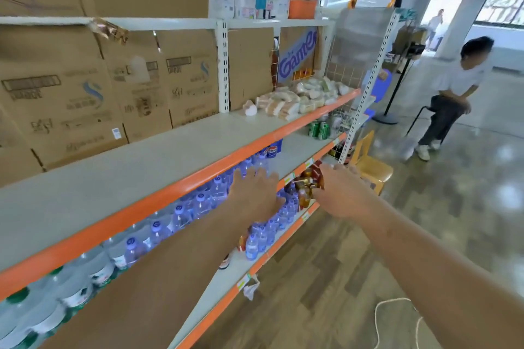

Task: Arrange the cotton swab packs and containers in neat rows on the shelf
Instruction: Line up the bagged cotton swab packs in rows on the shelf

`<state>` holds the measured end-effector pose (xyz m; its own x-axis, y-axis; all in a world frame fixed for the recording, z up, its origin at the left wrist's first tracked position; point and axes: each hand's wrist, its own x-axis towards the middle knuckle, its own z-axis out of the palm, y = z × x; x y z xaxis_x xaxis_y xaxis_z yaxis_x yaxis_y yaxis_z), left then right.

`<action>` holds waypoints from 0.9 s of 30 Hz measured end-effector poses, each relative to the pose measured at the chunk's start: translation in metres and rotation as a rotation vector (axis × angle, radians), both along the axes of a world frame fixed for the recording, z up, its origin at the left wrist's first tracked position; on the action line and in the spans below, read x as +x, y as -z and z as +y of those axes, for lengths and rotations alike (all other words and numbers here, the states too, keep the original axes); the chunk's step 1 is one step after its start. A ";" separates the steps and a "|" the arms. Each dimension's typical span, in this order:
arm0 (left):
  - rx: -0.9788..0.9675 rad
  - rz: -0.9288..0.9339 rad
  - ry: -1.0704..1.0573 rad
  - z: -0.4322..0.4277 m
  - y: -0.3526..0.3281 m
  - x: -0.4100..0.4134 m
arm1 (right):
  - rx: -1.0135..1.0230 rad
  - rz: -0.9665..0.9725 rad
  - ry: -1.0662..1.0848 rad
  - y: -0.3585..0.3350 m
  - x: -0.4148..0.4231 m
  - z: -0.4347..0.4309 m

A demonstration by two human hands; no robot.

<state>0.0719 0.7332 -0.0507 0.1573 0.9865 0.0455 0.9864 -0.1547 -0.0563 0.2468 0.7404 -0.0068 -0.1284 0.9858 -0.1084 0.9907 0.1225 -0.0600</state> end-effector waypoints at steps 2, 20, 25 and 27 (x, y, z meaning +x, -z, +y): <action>0.008 -0.011 0.001 0.025 -0.001 -0.003 | 0.007 -0.009 0.011 0.005 -0.005 0.020; -0.031 -0.089 -0.274 0.231 0.028 -0.023 | -0.097 0.082 -0.096 0.048 0.019 0.256; -0.057 -0.148 -0.383 0.288 0.041 -0.005 | -0.082 0.156 -0.103 0.041 0.055 0.344; -0.090 -0.163 -0.420 0.305 0.053 0.005 | -0.089 0.205 -0.096 0.046 0.065 0.372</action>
